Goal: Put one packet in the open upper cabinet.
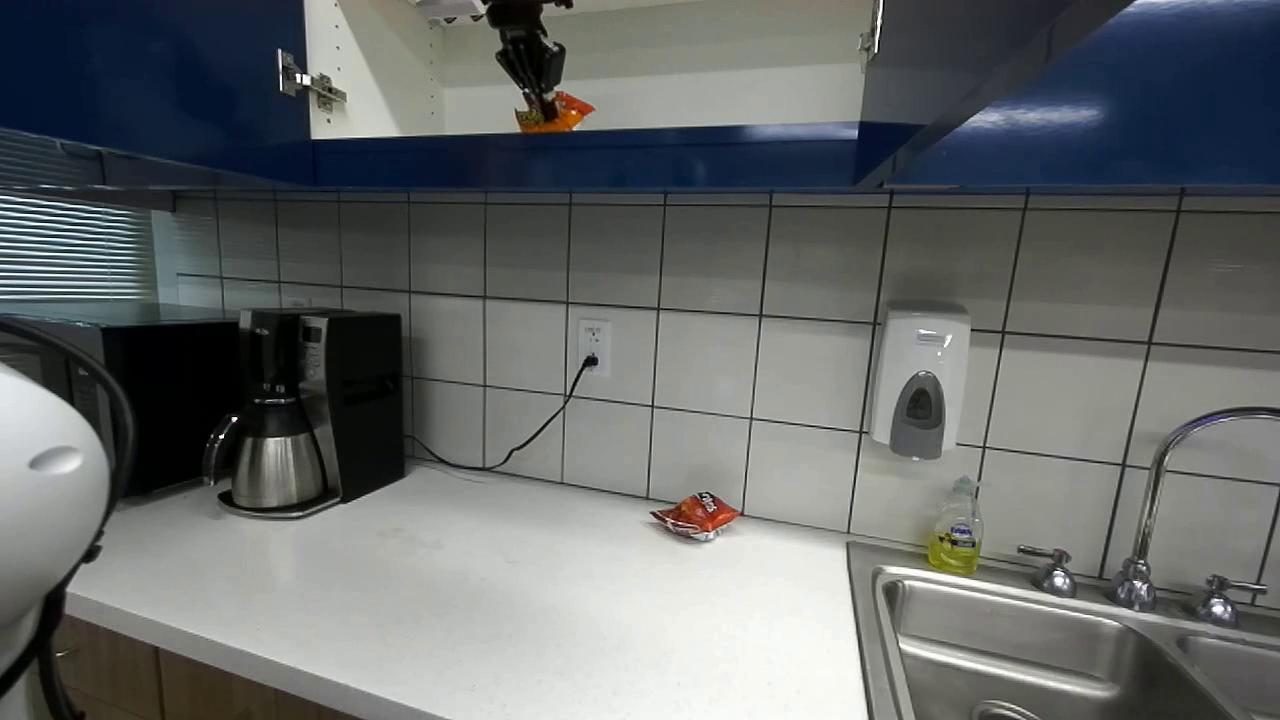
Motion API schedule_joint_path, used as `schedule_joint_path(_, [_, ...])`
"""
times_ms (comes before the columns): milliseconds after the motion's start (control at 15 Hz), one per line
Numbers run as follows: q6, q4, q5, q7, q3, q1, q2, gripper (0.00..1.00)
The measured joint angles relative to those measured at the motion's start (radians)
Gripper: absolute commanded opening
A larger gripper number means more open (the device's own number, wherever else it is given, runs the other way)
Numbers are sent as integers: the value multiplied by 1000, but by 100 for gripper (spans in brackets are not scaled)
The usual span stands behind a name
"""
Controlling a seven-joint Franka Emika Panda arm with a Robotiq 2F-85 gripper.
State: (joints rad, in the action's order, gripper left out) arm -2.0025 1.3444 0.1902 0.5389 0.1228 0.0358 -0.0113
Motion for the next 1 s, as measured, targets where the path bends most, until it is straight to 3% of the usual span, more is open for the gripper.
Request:
schedule_joint_path(200, [0, -25, 2, 0, 0, -6, 29, 0])
schedule_joint_path(267, [1, -34, 4, 0, 0, -7, 36, 26])
schedule_joint_path(333, [3, -42, 6, 1, 0, -9, 42, 28])
schedule_joint_path(1000, [4, -63, 7, 23, 0, -12, 49, 99])
